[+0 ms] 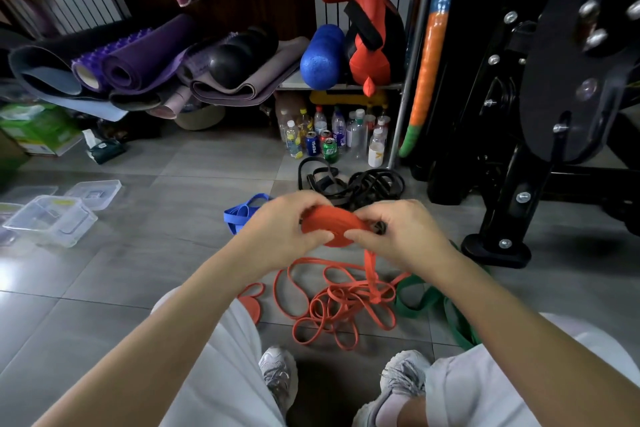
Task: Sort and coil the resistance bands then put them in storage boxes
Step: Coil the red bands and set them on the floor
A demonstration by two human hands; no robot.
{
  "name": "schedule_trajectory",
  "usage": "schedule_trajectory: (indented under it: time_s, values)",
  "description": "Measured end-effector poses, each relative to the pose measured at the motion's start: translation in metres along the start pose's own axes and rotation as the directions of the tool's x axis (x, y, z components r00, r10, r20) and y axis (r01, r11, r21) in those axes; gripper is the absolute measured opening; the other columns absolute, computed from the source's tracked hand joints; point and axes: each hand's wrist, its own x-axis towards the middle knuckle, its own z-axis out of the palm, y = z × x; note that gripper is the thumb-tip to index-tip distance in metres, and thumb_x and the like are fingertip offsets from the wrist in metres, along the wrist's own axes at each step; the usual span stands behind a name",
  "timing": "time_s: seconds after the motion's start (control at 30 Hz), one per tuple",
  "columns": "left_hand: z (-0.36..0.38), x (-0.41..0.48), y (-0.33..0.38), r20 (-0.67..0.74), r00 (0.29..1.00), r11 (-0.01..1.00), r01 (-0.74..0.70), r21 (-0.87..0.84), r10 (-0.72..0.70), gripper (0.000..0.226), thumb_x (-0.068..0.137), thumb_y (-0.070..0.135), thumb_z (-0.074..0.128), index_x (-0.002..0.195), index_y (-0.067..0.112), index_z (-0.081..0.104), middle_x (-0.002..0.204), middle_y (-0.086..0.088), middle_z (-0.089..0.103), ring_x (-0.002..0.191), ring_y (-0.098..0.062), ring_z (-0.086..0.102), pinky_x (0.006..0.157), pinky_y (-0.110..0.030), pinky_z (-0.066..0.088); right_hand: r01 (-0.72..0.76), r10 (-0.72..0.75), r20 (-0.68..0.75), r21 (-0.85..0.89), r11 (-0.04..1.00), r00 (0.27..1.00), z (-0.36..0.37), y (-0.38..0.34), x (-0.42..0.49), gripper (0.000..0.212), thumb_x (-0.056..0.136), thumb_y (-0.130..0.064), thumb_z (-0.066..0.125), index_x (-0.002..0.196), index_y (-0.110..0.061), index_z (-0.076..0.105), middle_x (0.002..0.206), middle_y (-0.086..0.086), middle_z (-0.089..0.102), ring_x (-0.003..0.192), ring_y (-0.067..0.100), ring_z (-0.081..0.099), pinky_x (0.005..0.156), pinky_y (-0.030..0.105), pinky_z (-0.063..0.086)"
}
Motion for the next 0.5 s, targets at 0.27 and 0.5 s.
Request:
schedule_trajectory:
  time_s: [0.27, 0.5]
  values:
    - [0.006, -0.001, 0.003, -0.159, 0.977, 0.984, -0.121, 0.134, 0.142, 0.016, 0.082, 0.027, 0.067, 0.099, 0.029, 0.066, 0.072, 0.027, 0.053, 0.076, 0.003, 0.05, 0.068, -0.011, 0.036, 0.032, -0.019, -0.057, 0.237, 0.971, 0.998, 0.001, -0.001, -0.001, 0.014, 0.074, -0.028, 0.077, 0.088, -0.027, 0.073, 0.084, -0.008, 0.067, 0.08, 0.008, 0.062, 0.077, 0.032, 0.05]
    - [0.003, -0.004, 0.001, -0.286, 0.954, 0.981, -0.136, -0.141, 0.091, 0.018, 0.079, 0.015, 0.073, 0.09, 0.029, 0.068, 0.076, 0.03, 0.06, 0.079, 0.014, 0.057, 0.071, -0.001, 0.039, -0.04, 0.053, -0.016, 0.462, 0.886, 0.998, 0.0, 0.013, -0.007, 0.033, 0.074, -0.012, 0.077, 0.082, -0.042, 0.067, 0.079, -0.02, 0.071, 0.079, 0.001, 0.067, 0.078, 0.024, 0.054]
